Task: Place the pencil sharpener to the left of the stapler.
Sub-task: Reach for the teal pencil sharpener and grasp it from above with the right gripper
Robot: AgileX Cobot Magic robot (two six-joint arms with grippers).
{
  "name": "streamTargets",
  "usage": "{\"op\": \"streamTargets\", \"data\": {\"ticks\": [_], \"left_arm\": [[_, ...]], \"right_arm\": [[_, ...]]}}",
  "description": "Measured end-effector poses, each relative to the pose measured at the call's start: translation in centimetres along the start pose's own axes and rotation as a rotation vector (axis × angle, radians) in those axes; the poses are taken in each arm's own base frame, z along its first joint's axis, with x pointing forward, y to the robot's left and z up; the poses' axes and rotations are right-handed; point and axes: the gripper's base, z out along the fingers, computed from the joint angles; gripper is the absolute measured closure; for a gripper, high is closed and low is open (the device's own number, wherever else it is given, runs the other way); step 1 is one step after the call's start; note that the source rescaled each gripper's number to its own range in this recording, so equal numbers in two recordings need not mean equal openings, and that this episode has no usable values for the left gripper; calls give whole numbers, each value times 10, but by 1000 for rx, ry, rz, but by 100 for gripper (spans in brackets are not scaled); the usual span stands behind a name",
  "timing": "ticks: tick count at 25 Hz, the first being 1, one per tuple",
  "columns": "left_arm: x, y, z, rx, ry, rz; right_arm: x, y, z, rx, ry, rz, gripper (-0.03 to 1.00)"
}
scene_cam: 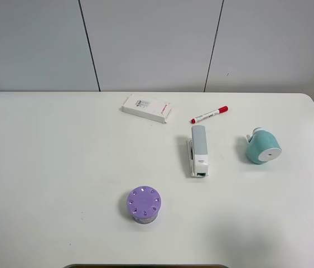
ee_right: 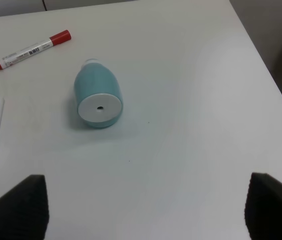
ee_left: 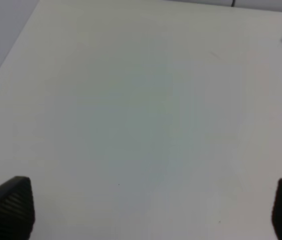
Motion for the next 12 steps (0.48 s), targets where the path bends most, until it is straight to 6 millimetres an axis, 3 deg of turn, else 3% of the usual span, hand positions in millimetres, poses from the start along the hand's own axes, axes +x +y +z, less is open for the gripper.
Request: {"op": "streamTargets", "data": {"ticks": [12], "left_arm": [[0, 0, 0, 0, 0, 0]], "right_arm": [[0, 1, 0, -7, 1, 4, 18]]}}
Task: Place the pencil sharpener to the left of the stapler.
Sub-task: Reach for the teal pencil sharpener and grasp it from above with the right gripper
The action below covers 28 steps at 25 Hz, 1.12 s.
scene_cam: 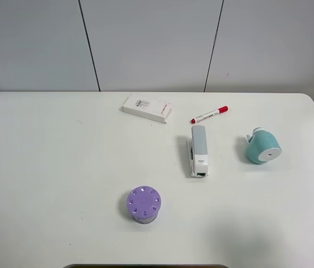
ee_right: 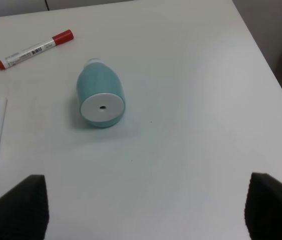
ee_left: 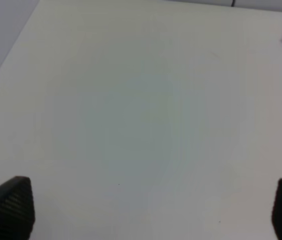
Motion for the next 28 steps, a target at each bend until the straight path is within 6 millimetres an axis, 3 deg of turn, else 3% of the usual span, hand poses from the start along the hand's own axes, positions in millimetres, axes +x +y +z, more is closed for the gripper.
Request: {"op": "streamTargets", "data": {"ticks": [17, 28], "left_arm": [[0, 0, 0, 0, 0, 0], [0, 0, 0, 0, 0, 0]], "right_arm": [[-5, 2, 6, 1, 20, -6, 18], [-54, 12, 40, 32, 245, -47, 18]]}}
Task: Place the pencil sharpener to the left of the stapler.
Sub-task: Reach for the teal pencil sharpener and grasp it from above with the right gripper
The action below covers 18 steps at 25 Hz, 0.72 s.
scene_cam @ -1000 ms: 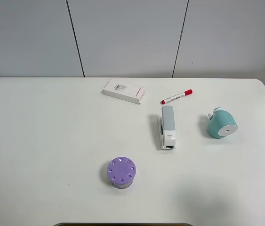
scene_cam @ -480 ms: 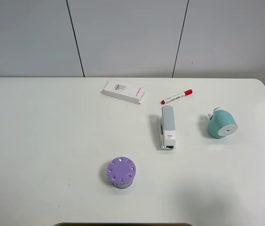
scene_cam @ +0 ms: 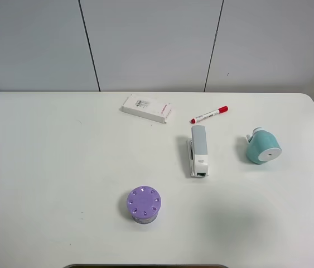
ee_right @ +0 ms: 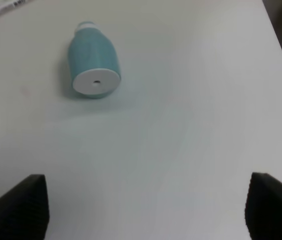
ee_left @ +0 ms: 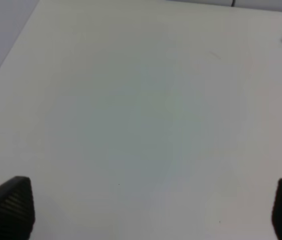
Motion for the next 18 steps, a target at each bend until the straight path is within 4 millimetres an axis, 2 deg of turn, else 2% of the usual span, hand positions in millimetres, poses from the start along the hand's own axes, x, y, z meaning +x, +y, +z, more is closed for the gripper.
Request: {"op": "streamTargets", "data": {"ticks": [11, 18], "left_arm": [[0, 0, 0, 0, 0, 0], [0, 0, 0, 0, 0, 0]], "right_arm": [[-72, 14, 43, 23, 149, -35, 18], [-112, 25, 91, 33, 264, -56, 18]]}}
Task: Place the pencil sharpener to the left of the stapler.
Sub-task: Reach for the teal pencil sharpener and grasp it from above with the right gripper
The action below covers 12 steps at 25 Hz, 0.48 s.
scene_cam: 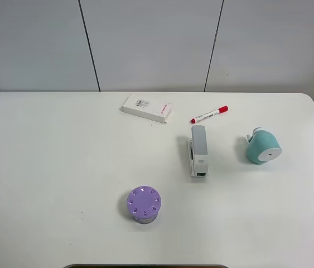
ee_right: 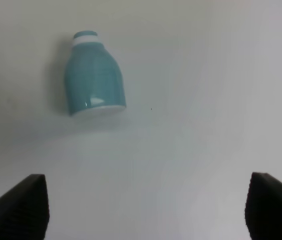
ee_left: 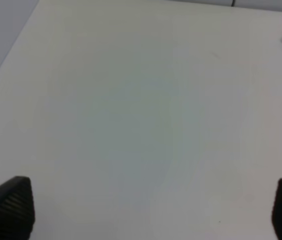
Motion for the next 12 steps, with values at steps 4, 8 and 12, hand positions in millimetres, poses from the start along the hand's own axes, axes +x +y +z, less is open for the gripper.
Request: {"op": "streamTargets", "data": {"ticks": [4, 8, 12], "left_arm": [[0, 0, 0, 0, 0, 0], [0, 0, 0, 0, 0, 0], [0, 0, 0, 0, 0, 0]], "right_arm": [[-26, 7, 26, 4, 57, -14, 18], [-46, 13, 52, 8, 111, -50, 18], [-58, 18, 79, 10, 170, -88, 18]]}}
